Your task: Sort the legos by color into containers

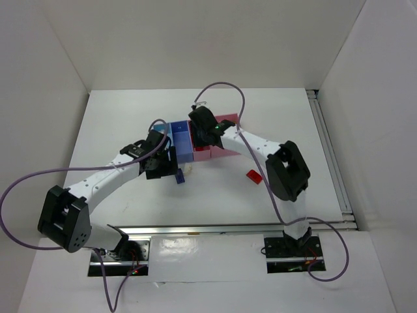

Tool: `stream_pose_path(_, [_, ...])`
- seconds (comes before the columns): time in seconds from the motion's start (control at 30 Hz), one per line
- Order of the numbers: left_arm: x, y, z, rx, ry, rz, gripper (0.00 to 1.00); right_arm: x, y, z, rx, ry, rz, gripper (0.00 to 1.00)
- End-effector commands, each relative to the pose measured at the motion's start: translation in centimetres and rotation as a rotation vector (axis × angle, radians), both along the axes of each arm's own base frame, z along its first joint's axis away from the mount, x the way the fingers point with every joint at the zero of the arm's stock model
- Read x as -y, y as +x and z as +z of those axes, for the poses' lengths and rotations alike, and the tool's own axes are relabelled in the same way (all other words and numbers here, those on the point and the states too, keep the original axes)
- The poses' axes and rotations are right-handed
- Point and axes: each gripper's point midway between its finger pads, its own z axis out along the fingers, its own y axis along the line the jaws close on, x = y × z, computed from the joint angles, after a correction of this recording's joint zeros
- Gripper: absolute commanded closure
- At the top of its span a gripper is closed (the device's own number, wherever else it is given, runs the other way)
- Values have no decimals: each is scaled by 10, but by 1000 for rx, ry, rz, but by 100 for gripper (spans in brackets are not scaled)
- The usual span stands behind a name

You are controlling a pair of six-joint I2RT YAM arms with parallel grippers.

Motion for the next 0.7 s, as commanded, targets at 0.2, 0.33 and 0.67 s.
stream_pose_path(0.2, [18,10,-22,0,-51,19,19,-4,59,42,106,72,-43,12])
stream_pose_path(0.33, [22,19,-35,-16,-36,32,23,31,42,48,119,91,-119,12])
stream_pose_path(0.67, [33,30,-66,-63,29,58,33,125,-8,89,172,128,-251,12])
